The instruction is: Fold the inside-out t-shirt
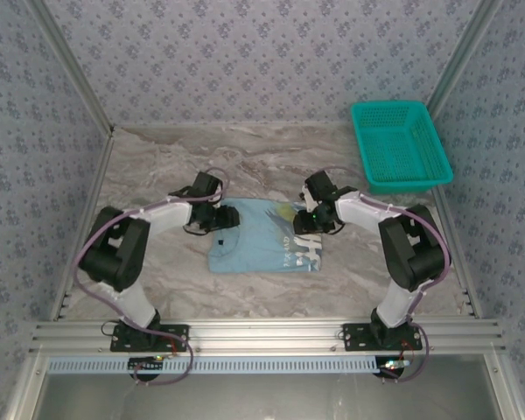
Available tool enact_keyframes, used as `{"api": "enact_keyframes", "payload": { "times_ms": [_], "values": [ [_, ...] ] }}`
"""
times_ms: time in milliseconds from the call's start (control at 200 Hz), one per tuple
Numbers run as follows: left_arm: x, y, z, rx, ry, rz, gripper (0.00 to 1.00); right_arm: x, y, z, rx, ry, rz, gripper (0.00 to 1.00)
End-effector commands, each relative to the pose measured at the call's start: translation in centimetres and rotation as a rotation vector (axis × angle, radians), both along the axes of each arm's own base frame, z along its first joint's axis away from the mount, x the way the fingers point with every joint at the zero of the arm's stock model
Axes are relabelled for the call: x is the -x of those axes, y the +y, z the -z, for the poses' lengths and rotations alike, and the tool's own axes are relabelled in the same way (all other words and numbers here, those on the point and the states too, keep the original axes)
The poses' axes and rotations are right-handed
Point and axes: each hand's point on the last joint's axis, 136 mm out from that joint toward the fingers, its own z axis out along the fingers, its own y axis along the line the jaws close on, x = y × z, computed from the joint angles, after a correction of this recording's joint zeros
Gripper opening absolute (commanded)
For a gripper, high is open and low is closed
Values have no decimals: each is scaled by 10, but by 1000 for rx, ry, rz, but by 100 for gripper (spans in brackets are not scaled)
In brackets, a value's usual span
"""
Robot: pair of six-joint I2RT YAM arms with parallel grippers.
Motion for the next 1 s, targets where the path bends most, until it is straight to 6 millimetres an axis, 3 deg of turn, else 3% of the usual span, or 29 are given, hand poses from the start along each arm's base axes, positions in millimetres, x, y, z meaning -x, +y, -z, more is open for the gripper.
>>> {"api": "enact_keyframes", "payload": {
  "times_ms": [0,135,190,305,395,510,630,695,774,894,994],
  "values": [
    [-29,-11,-14,27,-64,28,54,26,-11,15,42,99,25,43],
    [-49,-23,-14,40,-69,65,54,51,-14,22,48,152,79,41],
    [-58,-31,-14,55,-76,88,54,62,-6,22,21,161,99,40],
    [-78,-51,-13,93,-73,145,55,81,36,13,-91,151,90,41],
    [-95,-64,-18,117,-86,186,55,85,78,-9,-172,89,17,43],
    [-116,-77,-49,141,-152,250,58,75,110,-47,-277,11,-28,46],
    [-124,-71,-95,146,-253,277,60,58,102,-74,-310,-101,-76,50],
    [-122,-56,-112,123,-294,240,62,43,92,-78,-320,-137,-74,51],
    [-109,-31,-118,93,-287,144,62,23,81,-70,-325,-150,-55,51],
    [-55,-19,-97,152,-186,59,62,-2,84,-56,-315,-136,-72,50],
    [-22,-10,-80,156,-141,4,62,-4,85,-37,-278,-81,-85,49]
  ]
}}
